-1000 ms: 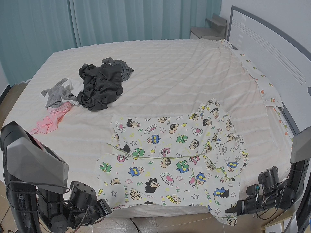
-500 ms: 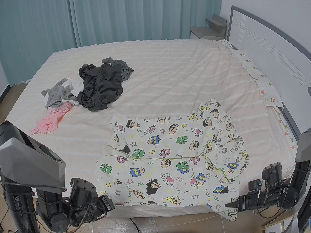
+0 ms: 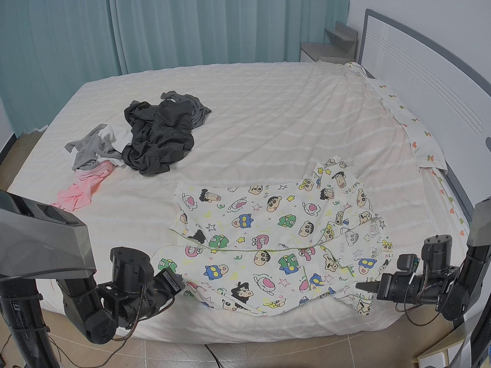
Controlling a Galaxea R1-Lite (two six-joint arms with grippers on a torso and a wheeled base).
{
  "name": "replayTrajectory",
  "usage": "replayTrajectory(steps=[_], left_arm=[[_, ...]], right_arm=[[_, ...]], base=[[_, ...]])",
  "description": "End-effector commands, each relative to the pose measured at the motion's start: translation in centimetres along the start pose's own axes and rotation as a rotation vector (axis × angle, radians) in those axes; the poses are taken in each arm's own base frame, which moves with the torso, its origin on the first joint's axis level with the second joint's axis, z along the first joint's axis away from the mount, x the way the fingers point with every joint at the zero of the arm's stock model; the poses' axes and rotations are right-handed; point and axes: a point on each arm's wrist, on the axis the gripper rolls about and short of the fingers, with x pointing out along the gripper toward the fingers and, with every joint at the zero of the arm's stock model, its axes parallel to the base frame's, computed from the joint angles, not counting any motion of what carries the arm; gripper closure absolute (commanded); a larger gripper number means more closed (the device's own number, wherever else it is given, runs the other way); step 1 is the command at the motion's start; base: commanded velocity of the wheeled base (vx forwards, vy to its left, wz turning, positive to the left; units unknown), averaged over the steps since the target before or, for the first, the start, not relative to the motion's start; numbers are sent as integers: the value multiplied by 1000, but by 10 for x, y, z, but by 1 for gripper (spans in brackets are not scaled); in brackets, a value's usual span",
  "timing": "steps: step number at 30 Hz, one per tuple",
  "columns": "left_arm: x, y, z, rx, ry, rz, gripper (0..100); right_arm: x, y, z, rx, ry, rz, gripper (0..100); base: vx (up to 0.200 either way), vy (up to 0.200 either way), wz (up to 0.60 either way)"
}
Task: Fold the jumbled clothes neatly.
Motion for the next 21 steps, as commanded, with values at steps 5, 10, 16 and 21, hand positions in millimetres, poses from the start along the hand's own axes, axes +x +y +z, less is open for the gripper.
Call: replayTrajectory(steps=[5, 10, 16, 21], left_arm=[[23, -19, 30, -33, -65, -18, 100], [39, -25, 45, -50, -79, 3, 100], [52, -30, 53, -76, -97, -8, 100], [64, -25, 54, -107, -101, 5, 100]], right_arm=[[16, -13, 30, 13, -99, -3, 100], [33, -25, 42, 16, -127, -18, 100], [53, -33, 56, 5, -179, -42, 100], [62, -36, 66, -8, -210, -36, 100]], base=[[0, 0, 0], [0, 0, 0], [0, 0, 0], [0, 0, 0]])
